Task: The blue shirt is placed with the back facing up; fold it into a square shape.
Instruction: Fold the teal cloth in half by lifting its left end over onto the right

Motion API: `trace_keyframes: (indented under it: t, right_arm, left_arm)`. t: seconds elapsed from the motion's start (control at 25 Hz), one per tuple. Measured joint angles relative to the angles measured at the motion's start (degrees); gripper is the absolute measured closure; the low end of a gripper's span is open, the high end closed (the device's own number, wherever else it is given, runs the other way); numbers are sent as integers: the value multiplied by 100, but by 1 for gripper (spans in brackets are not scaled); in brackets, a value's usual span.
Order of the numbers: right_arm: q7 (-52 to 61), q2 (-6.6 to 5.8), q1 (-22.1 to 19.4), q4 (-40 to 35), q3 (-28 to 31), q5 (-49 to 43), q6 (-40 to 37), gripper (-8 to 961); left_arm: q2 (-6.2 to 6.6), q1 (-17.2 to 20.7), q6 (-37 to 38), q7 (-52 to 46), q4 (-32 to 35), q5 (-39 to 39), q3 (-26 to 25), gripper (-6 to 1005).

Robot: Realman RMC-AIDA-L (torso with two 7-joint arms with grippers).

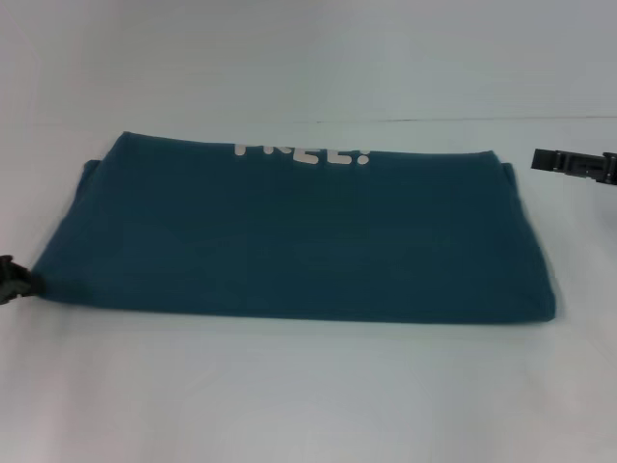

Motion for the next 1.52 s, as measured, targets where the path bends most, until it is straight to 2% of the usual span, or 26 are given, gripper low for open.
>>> trace_keyframes:
  t: [0.24,0.6,0.76,0.88,1.0,1.16,1.24,1.36,1.44,1.52]
  right_arm:
    - [-11,119,92,34,-45,3,150,39]
    - [-57,170,217,227,-53,9,287,39]
    - [-73,204,224,229,-53,9,296,39]
    - [-105,213,219,234,-54,9,304,39]
    - [-137,213,188,238,-32,9,305,39]
    - [-188,198,109,238,-14,9,259,39]
    - [-209,164,50,237,-18,8,219,39]
    - [-256,96,-42,234,-45,7,148,38]
    - [-319,45,-103,234,-50,1,111,40]
    - [-380,-20,-189,235,-51,-10,90,41]
  left_arm:
    - [78,202,117,10,303,10,-158,984]
    - [187,382,299,42,612,376,-695,967]
    - [213,388,407,72,672,346,-798,958]
    - [183,266,654,163,675,41,-753,952]
    - [67,18,1035,332,633,-579,-611,945]
    - [-251,-395,1212,440,609,-1455,122,937]
    - [-477,-656,1145,445,586,-1768,595,933]
    - [-749,-963,967,474,514,-2047,1143,926]
    - [-822,-1131,702,542,162,-2457,1681,922]
    - [-820,-1253,426,688,-371,-3034,2232,918]
